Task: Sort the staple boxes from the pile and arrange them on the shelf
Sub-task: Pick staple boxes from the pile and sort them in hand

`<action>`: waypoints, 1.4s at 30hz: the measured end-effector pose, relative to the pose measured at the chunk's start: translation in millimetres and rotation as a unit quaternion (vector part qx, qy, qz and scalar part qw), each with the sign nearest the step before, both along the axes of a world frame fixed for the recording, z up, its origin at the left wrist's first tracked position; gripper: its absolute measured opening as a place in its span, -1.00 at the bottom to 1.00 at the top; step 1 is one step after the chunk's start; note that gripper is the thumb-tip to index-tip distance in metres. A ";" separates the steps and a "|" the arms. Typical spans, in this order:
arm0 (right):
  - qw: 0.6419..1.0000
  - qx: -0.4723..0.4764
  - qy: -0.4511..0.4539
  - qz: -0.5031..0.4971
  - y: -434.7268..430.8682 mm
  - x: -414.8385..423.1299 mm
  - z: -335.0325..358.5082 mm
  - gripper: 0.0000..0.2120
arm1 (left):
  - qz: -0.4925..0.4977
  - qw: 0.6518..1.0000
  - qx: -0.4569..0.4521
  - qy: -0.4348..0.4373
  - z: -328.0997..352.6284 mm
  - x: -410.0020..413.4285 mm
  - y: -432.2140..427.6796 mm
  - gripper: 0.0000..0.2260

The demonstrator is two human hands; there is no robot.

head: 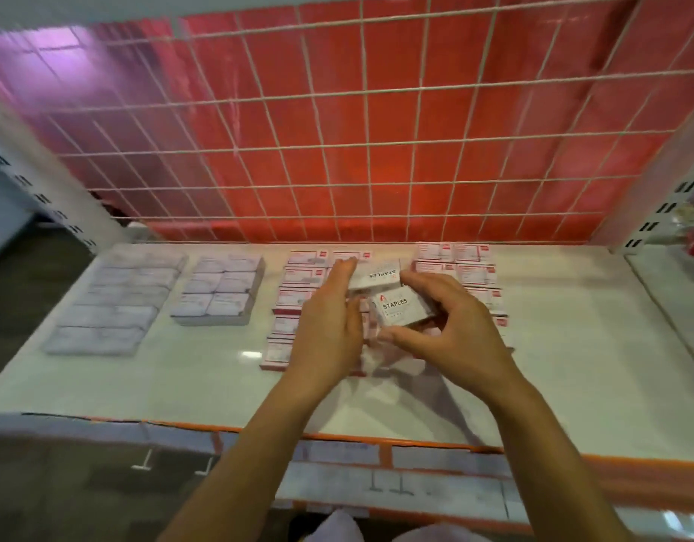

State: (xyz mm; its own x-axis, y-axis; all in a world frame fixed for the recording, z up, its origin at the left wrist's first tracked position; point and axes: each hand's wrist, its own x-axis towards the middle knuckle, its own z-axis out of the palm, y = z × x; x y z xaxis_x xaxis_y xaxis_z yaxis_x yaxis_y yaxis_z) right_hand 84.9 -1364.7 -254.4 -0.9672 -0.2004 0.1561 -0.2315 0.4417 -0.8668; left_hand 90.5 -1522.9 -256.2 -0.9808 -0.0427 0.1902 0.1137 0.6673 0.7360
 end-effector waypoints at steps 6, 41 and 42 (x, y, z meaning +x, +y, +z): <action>1.000 -0.020 -0.013 -0.006 -84.4 8.6 -9.8 -0.31 | -0.028 0.999 -0.033 0.011 -1.0 5.3 -85.8 -0.58; 0.988 0.034 -0.080 0.131 -201.2 17.3 -22.7 -0.27 | 0.025 0.965 0.240 -0.104 -32.8 36.9 -243.2 -0.81; 0.988 0.032 -0.080 0.128 -210.5 16.6 -23.3 -0.28 | 0.027 0.965 0.239 -0.106 -32.4 35.3 -252.5 -0.81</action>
